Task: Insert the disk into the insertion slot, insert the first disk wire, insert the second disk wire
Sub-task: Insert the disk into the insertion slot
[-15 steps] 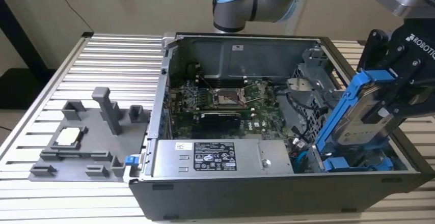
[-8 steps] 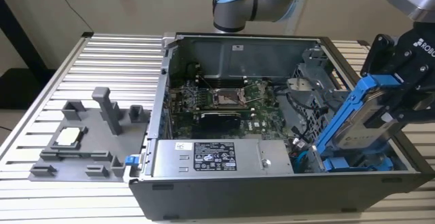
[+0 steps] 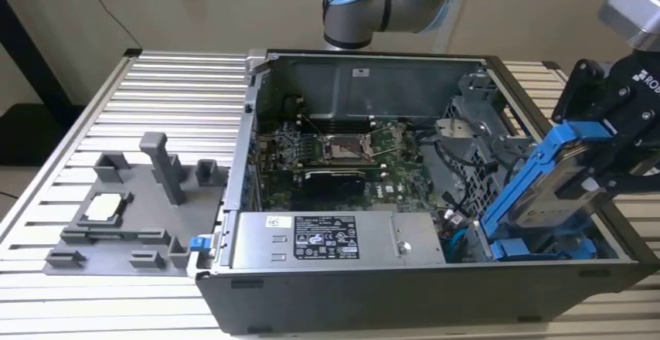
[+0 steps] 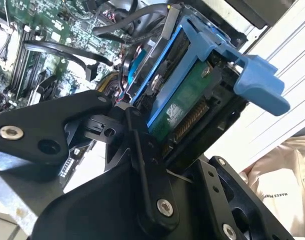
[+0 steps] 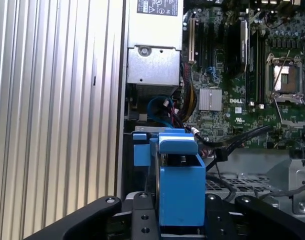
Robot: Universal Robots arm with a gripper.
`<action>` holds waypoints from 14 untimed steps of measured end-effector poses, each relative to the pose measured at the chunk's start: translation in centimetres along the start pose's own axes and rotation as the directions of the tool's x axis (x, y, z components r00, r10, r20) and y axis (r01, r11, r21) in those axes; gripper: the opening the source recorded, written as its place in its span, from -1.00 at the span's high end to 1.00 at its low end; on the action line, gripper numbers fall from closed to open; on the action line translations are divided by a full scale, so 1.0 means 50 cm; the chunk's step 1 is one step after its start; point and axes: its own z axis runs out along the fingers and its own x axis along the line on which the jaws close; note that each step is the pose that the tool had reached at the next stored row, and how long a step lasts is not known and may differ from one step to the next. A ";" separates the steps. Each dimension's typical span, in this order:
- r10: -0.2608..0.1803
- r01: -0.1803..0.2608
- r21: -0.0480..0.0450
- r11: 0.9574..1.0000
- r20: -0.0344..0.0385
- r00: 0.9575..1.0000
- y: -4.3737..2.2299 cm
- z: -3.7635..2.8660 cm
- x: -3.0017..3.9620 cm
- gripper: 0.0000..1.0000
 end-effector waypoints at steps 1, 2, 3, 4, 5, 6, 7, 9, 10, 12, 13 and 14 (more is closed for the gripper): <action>0.000 0.000 0.000 1.000 0.005 1.000 -0.001 0.002 0.000 0.36; 0.000 0.000 0.000 1.000 0.007 1.000 -0.002 0.004 0.000 0.36; 0.000 0.000 0.000 1.000 0.007 1.000 -0.003 0.006 0.000 0.36; 0.000 0.000 0.000 1.000 0.007 1.000 -0.004 0.008 0.001 0.36; 0.000 0.000 0.000 1.000 0.007 1.000 -0.005 0.010 0.001 0.36; 0.000 0.000 0.000 1.000 0.007 1.000 -0.006 0.012 0.001 0.36; 0.000 0.000 0.000 1.000 0.008 1.000 -0.007 0.015 0.002 0.36; 0.001 -0.001 0.000 1.000 0.008 1.000 -0.008 0.022 0.002 0.36; 0.001 -0.001 0.000 1.000 0.008 1.000 -0.008 0.026 0.002 0.36; 0.001 -0.001 0.000 1.000 0.008 1.000 -0.009 0.033 0.003 0.36; 0.001 -0.001 0.000 1.000 0.008 1.000 -0.009 0.037 0.003 0.36; 0.001 -0.001 0.000 1.000 0.008 1.000 -0.010 0.040 0.003 0.36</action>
